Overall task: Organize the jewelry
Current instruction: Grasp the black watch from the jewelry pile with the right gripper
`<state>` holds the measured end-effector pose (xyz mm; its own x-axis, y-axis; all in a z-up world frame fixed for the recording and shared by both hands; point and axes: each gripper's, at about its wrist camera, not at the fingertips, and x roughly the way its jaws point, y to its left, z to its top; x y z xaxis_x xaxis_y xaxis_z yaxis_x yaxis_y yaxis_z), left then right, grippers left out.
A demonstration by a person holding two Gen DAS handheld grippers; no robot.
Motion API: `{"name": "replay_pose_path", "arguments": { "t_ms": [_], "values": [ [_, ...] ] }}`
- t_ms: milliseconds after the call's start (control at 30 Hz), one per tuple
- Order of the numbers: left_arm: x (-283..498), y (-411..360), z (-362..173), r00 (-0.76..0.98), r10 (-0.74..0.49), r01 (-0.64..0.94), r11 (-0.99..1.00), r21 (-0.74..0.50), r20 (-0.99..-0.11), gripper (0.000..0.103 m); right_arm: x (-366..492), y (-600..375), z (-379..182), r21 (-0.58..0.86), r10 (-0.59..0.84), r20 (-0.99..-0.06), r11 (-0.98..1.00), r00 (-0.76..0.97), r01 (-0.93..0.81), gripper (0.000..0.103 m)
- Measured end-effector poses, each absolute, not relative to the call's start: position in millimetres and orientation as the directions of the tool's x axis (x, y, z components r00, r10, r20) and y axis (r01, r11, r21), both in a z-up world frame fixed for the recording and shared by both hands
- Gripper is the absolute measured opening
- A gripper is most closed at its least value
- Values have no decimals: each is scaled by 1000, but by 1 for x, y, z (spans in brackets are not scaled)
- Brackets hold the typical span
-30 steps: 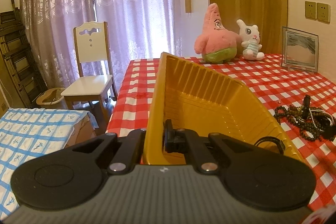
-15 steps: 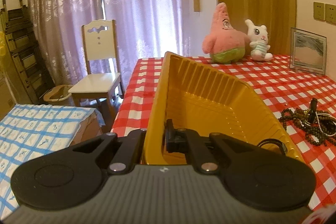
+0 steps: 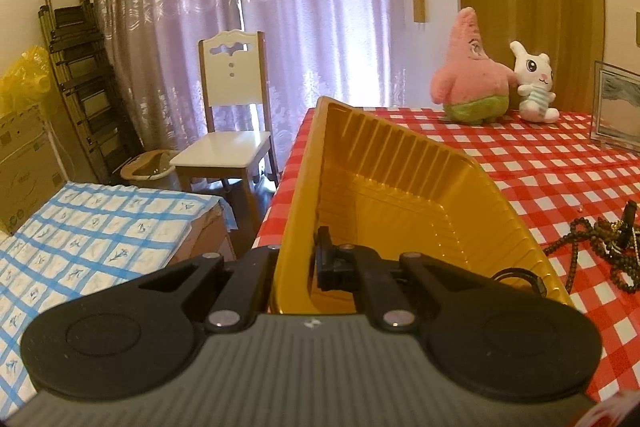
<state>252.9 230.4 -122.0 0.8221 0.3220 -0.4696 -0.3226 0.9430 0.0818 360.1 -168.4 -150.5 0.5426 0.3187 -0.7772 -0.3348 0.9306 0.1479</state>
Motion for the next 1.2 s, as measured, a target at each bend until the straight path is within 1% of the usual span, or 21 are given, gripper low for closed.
{"name": "replay_pose_path", "arguments": {
  "t_ms": [67,133,200,300,400,733,900,967,1033,1200],
  "values": [
    [252,230,-122,819,328,-327,941,86,-470,5,359,-168,-152,158,330,-780,926,532,-344,28],
    [253,229,-121,817,331,-330,940,89,-472,5,359,-167,-153,173,347,-779,920,523,-352,26],
    [253,228,-121,816,332,-329,940,92,-474,5,361,-163,-155,186,358,-779,916,515,-356,25],
    [254,228,-120,815,332,-327,940,96,-475,5,368,-158,-161,177,335,-790,926,513,-333,25],
    [253,228,-120,815,334,-329,939,97,-474,5,377,-157,-168,163,289,-809,947,512,-278,25],
    [254,228,-120,815,337,-332,938,98,-472,5,403,-158,-172,211,255,-819,967,514,-144,26],
    [254,228,-120,814,337,-331,938,97,-473,5,407,-156,-175,190,239,-815,971,527,-145,25],
    [254,228,-120,814,335,-331,939,95,-474,5,405,-157,-175,190,239,-815,971,528,-147,22],
    [254,228,-119,816,333,-329,940,94,-473,5,401,-161,-174,221,260,-814,966,520,-137,21],
    [256,227,-119,817,330,-325,941,95,-472,5,387,-176,-163,371,363,-802,925,474,-82,21]
  ]
}}
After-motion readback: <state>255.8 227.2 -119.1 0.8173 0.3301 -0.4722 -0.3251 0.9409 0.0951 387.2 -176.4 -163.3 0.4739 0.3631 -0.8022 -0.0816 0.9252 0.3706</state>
